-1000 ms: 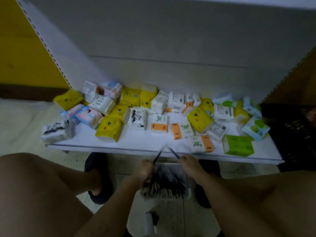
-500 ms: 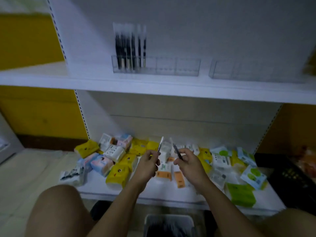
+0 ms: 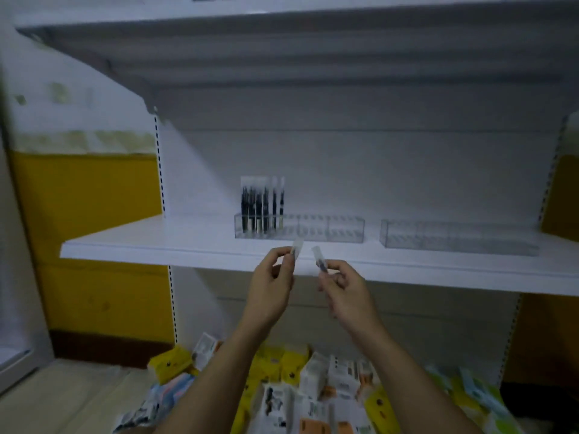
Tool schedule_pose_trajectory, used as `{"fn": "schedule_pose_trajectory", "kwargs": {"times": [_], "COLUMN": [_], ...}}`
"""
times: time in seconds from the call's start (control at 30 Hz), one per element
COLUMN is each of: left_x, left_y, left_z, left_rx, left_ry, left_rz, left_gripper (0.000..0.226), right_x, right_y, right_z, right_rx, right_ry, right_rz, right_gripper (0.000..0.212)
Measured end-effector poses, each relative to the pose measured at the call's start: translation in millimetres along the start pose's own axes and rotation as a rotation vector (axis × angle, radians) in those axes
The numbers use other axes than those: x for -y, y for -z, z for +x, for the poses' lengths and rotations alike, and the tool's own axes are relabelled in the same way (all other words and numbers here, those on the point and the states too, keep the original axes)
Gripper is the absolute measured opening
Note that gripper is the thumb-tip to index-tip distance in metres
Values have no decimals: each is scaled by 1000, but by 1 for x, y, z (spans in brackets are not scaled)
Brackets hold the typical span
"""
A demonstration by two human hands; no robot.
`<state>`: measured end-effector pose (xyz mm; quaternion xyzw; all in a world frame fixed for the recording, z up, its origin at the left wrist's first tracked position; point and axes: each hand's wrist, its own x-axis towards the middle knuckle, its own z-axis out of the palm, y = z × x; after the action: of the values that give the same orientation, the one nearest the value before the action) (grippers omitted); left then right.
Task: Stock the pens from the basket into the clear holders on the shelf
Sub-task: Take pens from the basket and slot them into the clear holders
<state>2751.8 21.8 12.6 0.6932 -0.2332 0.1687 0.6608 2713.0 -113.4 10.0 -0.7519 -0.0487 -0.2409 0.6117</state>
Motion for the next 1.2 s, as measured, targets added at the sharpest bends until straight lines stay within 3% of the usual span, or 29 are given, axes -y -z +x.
{"fn": "schedule_pose_trajectory", "kwargs": {"times": [0.13,0.23,0.47,0.63,0.73,0.87,1.03,1.2], "left_x": [-23,-33,-55,-68,-74,-73,-68,-54], "left_y": [10,17,26,34,40,44,42,37], "left_z": [32,60,124,161,183,206,225,237], "left_rx": [-64,-57,-11,-13,-17,-10,-104,-164], "left_ry": [-59,-40,-103,-90,-95,-189,-328,-403], "left_rz": [122,85,62,-75,-112,35,292,465], "left_gripper": [20,13,28,18,27,37,19,24], "right_x": [28,45,57,62,64,66,67,59], "right_y": [-5,-11,-19,-24,-26,-28,-36,-45], "right_z": [28,50,114,156,179,200,220,240], "right_rx": [-7,17,-35,-57,-63,-50,-47,-82], "right_ry": [74,94,150,197,262,376,438,434], "right_rz": [2,48,105,114,65,-27,-153,-133], "right_gripper": [17,13,1,9,27,55,47,49]}}
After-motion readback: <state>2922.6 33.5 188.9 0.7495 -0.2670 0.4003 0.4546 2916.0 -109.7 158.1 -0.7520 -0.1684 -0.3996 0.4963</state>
